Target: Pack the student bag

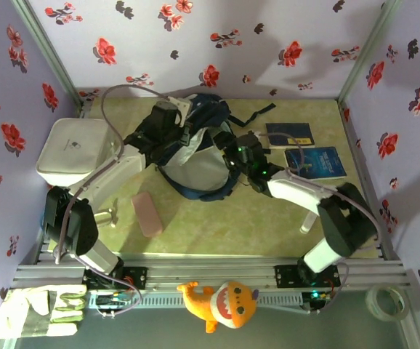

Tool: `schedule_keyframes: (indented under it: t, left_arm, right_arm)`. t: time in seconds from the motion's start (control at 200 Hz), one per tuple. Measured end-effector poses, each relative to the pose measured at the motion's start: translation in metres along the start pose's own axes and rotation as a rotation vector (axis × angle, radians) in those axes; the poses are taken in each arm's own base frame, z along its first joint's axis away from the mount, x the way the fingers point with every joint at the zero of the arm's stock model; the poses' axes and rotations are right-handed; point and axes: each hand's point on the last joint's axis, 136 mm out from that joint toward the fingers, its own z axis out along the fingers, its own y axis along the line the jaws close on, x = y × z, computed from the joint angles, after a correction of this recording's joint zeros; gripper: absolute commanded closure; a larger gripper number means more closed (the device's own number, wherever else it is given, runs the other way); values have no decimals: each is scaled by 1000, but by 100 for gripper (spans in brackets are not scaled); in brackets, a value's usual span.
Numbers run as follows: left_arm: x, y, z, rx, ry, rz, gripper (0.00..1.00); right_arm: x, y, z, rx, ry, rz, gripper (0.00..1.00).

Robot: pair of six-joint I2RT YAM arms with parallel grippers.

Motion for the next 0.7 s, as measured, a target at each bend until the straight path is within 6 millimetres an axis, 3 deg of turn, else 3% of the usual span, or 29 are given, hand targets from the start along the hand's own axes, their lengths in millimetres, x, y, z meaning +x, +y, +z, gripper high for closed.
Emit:
schedule_keyframes:
  t: [0.055,0.105,0.215,0.27,0.355,0.45,0.63,0.7]
  left_arm:
    - [16,7,0,-12,21,17,100]
    - [31,12,0,-17,42,32,90]
    - [59,20,0,-19,90,61,55]
    - [65,20,-1,-14,101,72,43]
    - [60,20,-1,-8,84,64,24]
    - [52,18,-5,0,56,41,13]
    - [35,17,-16,6,-4,-1,1]
    - [29,17,-20,7,-23,-14,0]
  right_arm:
    - [-6,-6,-15,56,-11,-68,19]
    - [-16,-15,-29,118,-38,-118,15]
    - [-47,-39,-57,253,-98,-206,13]
    - [-69,-52,-70,315,-140,-227,13]
    - [-104,-76,-83,412,-195,-237,13]
    - [-134,-107,-92,530,-225,-238,12]
    - [-176,-144,-83,684,-217,-242,9]
    - [-190,-154,-75,719,-202,-237,8]
